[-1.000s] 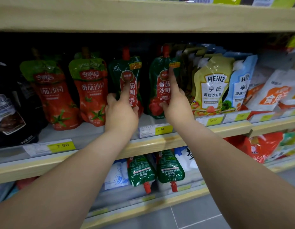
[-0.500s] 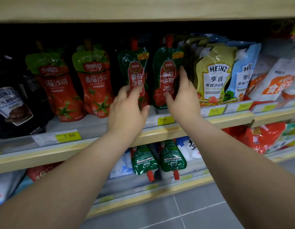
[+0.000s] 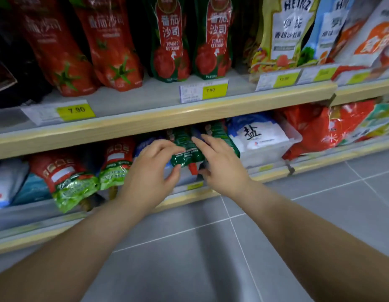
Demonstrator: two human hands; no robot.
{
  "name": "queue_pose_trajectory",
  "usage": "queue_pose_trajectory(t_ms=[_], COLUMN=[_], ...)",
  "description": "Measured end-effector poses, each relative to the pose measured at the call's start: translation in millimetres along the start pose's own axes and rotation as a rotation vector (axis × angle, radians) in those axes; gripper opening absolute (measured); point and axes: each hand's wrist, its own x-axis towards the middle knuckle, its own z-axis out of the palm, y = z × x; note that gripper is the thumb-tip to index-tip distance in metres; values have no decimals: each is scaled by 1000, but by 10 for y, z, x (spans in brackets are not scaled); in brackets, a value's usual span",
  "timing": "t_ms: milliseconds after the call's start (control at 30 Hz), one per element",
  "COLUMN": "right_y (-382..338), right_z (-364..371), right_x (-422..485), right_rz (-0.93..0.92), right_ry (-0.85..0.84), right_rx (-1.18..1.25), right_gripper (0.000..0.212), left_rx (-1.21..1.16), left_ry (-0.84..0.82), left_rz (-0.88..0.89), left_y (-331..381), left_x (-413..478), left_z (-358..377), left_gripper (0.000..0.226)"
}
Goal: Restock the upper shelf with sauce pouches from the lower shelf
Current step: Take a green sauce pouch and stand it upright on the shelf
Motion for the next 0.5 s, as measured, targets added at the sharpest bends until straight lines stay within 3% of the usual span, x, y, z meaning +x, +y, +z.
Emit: queue_pose_trajectory(t_ms=[100, 200, 367, 500], right_y=[-15, -31, -57, -150], right_z=[180, 258, 219, 37], right_x=[62, 102, 29, -40], right_rz=[1, -9, -80, -169], right_ry=[-154, -199, -48, 183], right_rx=[-62, -121, -103, -28], right_gripper=[89, 75, 44, 29], left_rx=[26, 27, 9, 21], left_ry=[-30, -48, -96, -134], left_rz=[-50, -70, -108, -134], left_y=[-107, -167, -212, -160], left_x=[-104, -147, -136, -70], left_z=[12, 13, 33, 74], left_gripper=[35, 38, 51, 60])
